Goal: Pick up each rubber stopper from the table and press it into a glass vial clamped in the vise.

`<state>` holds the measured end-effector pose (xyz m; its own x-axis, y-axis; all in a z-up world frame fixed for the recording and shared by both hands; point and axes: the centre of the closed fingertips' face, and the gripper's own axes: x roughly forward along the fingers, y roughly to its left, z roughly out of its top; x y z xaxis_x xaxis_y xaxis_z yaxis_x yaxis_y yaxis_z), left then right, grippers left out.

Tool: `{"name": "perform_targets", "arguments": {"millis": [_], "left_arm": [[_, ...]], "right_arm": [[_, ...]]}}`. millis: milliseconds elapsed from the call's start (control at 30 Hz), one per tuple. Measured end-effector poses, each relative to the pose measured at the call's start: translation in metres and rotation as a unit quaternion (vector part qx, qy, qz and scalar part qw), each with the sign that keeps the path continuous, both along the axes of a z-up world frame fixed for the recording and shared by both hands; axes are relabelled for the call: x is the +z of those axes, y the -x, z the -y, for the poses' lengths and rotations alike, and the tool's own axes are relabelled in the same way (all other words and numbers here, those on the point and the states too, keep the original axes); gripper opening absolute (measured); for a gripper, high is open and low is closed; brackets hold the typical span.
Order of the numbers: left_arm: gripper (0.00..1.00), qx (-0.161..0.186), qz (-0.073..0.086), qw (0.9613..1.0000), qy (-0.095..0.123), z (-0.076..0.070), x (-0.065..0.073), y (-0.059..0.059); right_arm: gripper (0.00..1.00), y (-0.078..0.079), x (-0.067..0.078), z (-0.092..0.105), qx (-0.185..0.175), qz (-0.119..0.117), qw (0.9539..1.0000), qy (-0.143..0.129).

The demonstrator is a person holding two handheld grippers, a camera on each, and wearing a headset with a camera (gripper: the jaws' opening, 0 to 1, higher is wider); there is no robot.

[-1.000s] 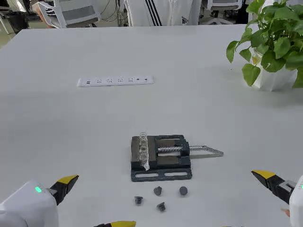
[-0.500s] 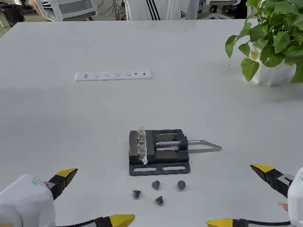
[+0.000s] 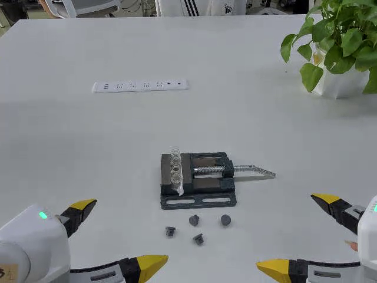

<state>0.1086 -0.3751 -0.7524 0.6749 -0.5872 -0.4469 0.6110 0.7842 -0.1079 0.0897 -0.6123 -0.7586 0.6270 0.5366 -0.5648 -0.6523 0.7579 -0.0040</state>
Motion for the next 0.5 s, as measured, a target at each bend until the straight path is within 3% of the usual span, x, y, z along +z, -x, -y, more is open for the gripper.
{"name": "perform_targets", "arguments": {"millis": [500], "left_arm": [[0.99,-0.003,-0.001,1.0000,-0.001,0.0024,0.0001,0.0025]], "right_arm": [[0.99,-0.0026,0.0004,0.0034,-0.008,0.005,0.9999,-0.006]]}}
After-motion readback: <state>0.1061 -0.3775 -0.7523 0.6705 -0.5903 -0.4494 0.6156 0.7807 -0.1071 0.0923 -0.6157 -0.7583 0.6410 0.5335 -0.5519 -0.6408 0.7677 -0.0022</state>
